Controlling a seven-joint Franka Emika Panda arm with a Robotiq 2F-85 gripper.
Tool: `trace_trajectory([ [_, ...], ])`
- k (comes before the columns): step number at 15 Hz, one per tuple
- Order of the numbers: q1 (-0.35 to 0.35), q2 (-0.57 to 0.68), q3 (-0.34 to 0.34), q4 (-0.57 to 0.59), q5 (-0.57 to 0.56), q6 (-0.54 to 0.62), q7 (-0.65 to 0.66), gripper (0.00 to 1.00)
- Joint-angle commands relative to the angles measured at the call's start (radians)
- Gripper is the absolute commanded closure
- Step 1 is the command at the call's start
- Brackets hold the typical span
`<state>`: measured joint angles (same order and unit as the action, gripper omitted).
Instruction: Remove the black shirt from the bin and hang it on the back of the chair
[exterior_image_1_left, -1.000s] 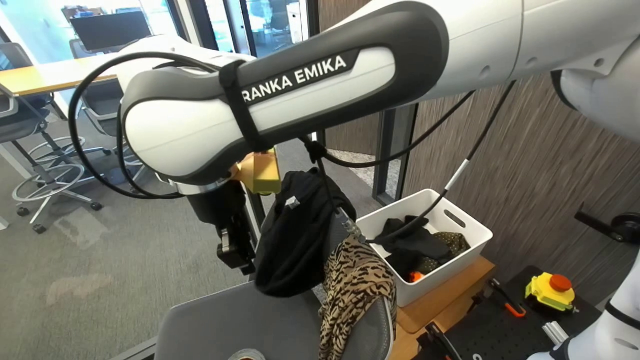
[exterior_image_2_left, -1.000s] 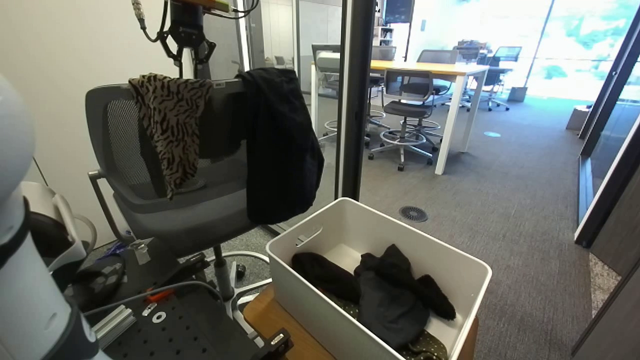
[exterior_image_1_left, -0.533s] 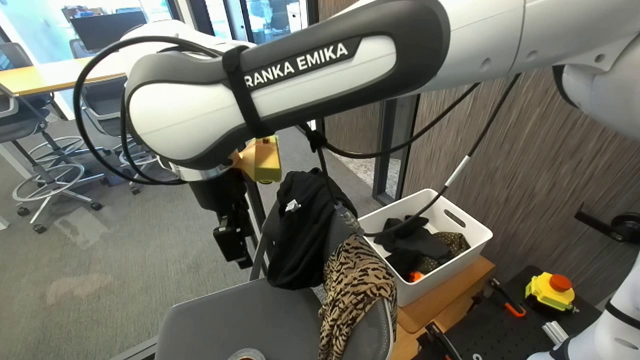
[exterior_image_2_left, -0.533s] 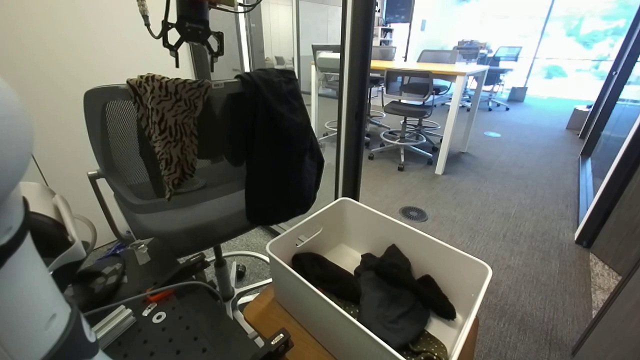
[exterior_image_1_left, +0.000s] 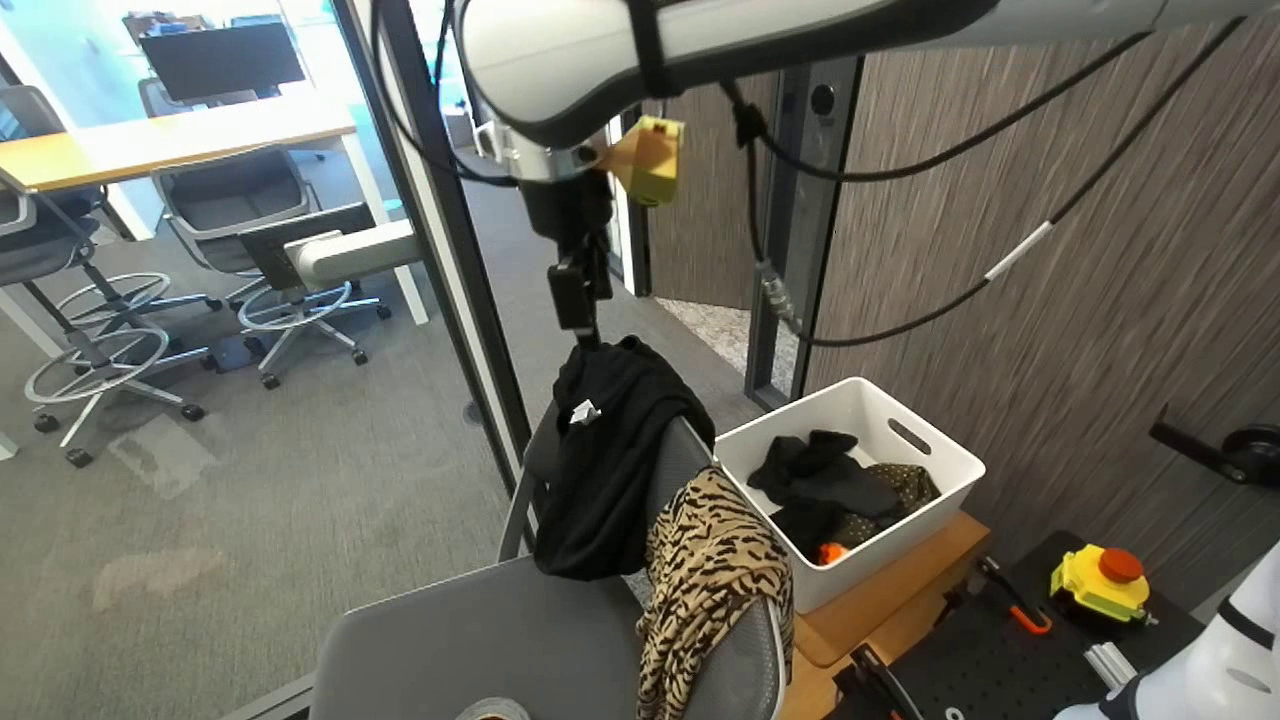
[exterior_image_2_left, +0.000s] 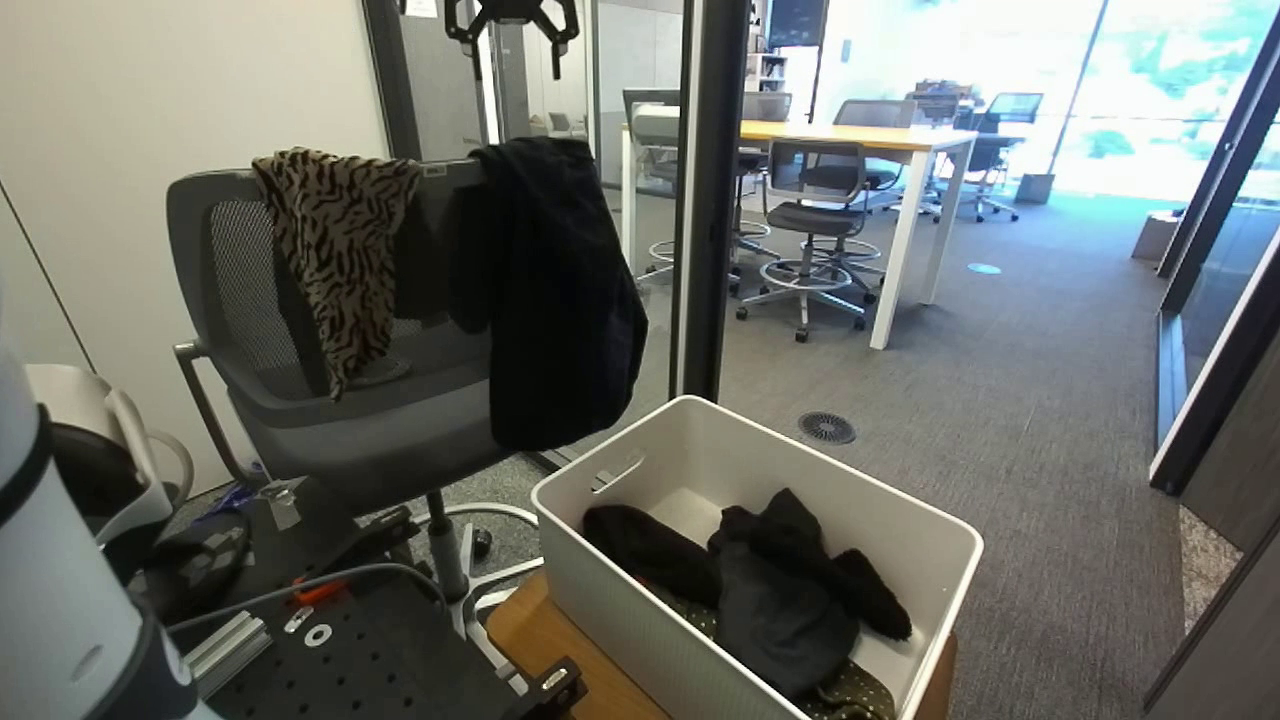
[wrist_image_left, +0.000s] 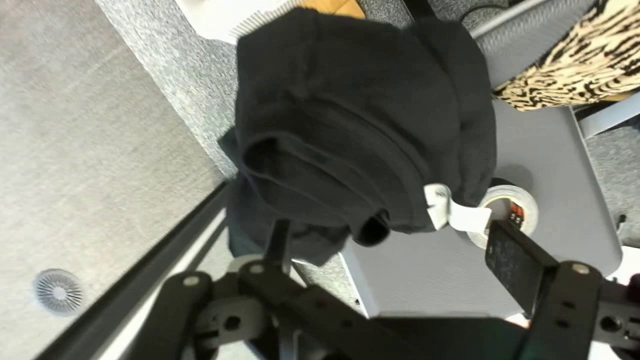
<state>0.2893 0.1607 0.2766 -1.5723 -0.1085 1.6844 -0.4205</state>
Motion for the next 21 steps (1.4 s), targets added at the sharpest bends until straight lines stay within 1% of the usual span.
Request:
trace_trajectory([
  [1, -0.053, -0.228, -0.04, -0.197, 0.004, 0.006, 0.082, 0.0],
  [4, -0.071, -0.388, -0.06, -0.328, 0.002, -0.005, 0.167, 0.0],
  [6, -0.071, -0.49, -0.063, -0.407, 0.008, -0.037, 0.218, 0.0],
  [9, -0.067, -0.61, -0.055, -0.493, -0.002, -0.087, 0.3, 0.0],
  [12, -0.077, -0.703, -0.063, -0.56, 0.001, -0.133, 0.37, 0.0],
  [17, -0.095, -0.82, -0.104, -0.685, 0.012, -0.184, 0.438, 0.0],
  [21, -0.108, -0.926, -0.162, -0.793, 0.046, -0.11, 0.437, 0.0],
])
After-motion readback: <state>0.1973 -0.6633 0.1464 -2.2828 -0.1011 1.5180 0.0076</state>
